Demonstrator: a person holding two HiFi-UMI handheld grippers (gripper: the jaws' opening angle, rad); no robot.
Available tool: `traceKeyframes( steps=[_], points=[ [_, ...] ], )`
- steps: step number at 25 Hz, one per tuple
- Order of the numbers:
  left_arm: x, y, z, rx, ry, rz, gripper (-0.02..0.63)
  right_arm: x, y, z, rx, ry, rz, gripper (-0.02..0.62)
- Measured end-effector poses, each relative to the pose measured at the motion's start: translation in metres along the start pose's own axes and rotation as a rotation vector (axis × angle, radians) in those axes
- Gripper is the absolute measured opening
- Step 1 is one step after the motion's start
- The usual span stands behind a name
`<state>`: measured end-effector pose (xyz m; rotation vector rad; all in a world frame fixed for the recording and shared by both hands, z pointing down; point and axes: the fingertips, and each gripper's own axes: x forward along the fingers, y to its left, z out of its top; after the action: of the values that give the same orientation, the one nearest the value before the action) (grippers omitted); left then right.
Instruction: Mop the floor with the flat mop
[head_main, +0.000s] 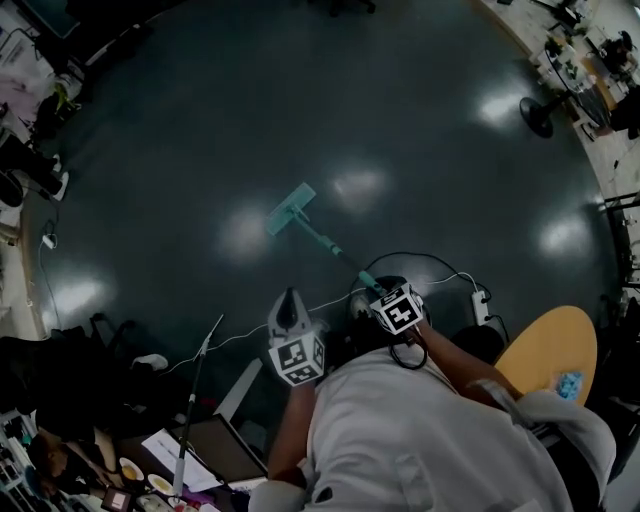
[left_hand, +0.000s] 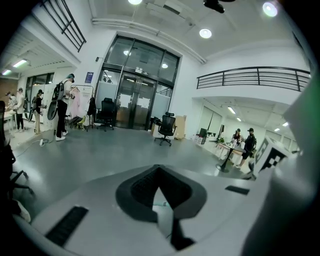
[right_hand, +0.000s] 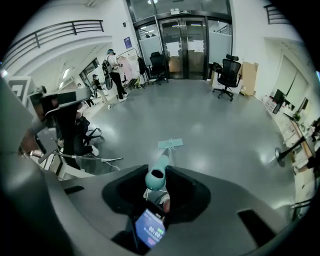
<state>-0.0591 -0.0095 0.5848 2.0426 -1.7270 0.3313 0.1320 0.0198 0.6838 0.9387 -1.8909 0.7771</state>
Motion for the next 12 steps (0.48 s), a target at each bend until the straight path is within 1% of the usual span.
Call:
traceKeyframes(
  steps=[5, 9, 12],
  points=[
    [0.010, 0.025, -0.002, -0.042, 0.007, 0.074, 0.002, 0.072, -0.009, 0.073, -0.054, -0.047, -0.029, 0.115],
    [0.017, 0.041, -0.001, -0.067, 0.005, 0.127, 0.000, 0.138, -0.012, 0.133, -0.055, -0.069, -0.047, 0.112],
    [0.018, 0.049, 0.002, -0.081, 0.001, 0.155, 0.000, 0.171, -0.012, 0.168, -0.051, -0.081, -0.051, 0.110]
  ],
)
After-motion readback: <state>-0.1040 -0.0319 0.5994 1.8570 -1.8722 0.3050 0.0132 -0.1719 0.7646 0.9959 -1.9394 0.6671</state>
